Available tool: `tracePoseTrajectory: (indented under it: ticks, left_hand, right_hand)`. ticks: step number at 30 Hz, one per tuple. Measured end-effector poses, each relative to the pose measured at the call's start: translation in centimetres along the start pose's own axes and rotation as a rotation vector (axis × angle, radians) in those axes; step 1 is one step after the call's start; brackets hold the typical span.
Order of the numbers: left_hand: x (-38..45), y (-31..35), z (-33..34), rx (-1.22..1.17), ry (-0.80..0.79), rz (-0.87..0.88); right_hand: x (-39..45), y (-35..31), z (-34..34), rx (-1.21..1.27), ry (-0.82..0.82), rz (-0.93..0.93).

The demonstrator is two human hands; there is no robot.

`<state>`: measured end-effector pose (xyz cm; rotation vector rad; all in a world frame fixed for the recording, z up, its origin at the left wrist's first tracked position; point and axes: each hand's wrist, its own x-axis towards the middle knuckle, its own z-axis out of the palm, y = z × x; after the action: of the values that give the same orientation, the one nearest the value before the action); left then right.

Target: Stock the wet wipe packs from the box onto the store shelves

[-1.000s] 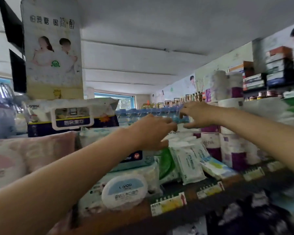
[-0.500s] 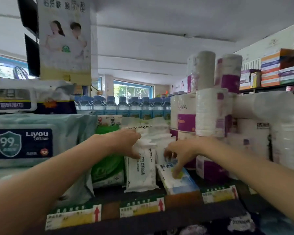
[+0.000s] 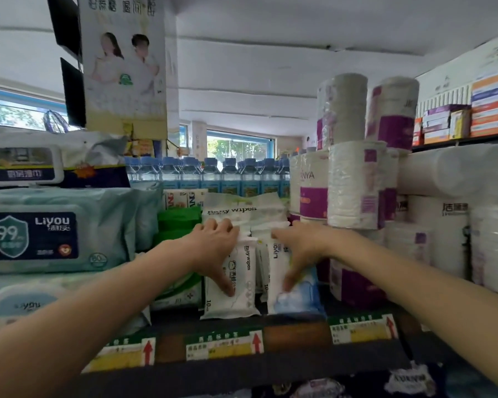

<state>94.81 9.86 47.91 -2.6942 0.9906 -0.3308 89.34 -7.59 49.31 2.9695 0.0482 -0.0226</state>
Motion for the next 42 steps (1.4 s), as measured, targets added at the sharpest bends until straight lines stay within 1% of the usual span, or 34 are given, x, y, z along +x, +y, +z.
tracePoseTrajectory:
  ticks: [1,2,5,7,10,11,13,16,20,22,24,26,29,31,34,36,39,41,42]
  left_hand:
    - [-0.1,0.0,0.0,0.001,0.005,-0.004]
    - [-0.2,0.1,0.0,0.000,0.007,-0.008]
    - [-0.2,0.1,0.2,-0.011,0.010,-0.013]
    - [-0.3,0.0,0.4,-0.048,0.002,-0.016]
    - [-0.1,-0.3,0.6,-0.100,-0.032,-0.024]
    - [0.0,-0.3,0.6,-0.100,-0.037,-0.023]
    - [0.1,-0.3,0.7,-0.087,-0.023,-0.022]
    - [0.1,-0.1,1.3,-0.025,0.046,-0.026]
    - [0.2,0.0,2.1,0.099,0.216,0.008]
    - [0.5,0.0,2.4,0.133,0.284,0.040]
    - [0.7,-0.2,2.4,0.146,0.297,0.056]
    - [0.7,-0.4,2.2,0.133,0.254,0.073]
    - [0.6,-1.4,1.4,-0.043,0.176,0.067]
    - [0.6,-2.3,1.1,-0.159,0.176,0.020]
    - [0.4,-2.8,1.0,-0.161,0.186,-0.028]
    - [0.3,-2.6,1.2,-0.123,0.223,-0.009]
    - [0.1,-2.4,1.3,-0.099,0.377,0.029]
    - [0.0,-2.5,1.3,-0.115,0.444,0.047]
    - [0.0,-2.6,1.2,-0.146,0.431,0.052]
  right_hand:
    - [0.2,0.1,-0.1,-0.017,0.091,-0.001]
    - [0.4,0.1,-0.1,-0.019,0.149,-0.015]
    - [1.8,0.5,0.7,-0.048,0.205,-0.068]
    - [2.7,0.9,1.1,-0.047,0.188,-0.060]
    - [3.5,1.2,1.5,0.010,0.053,-0.015]
    - [3.7,1.1,1.5,0.011,0.031,-0.006]
    - [3.7,0.6,1.5,-0.019,0.042,-0.002]
    - [3.3,0.0,1.6,-0.088,0.106,-0.019]
    - [3.2,-0.4,3.1,-0.145,0.309,-0.036]
    - [3.9,-0.2,3.5,-0.163,0.374,-0.051]
    - [4.8,0.3,3.3,-0.145,0.357,-0.048]
    - [5.1,0.8,2.6,-0.148,0.294,-0.055]
    - [4.9,1.1,1.8,-0.159,0.181,-0.085]
    - [4.8,1.3,1.6,-0.142,0.138,-0.097]
    - [4.9,1.5,1.5,-0.151,0.117,-0.088]
    - [4.8,1.4,1.5,-0.143,0.127,-0.078]
    - [3.7,0.8,1.5,-0.132,0.208,-0.113]
    - [2.8,0.0,1.3,-0.043,0.290,-0.155]
    - [2.4,-0.5,1.2,0.025,0.340,-0.178]
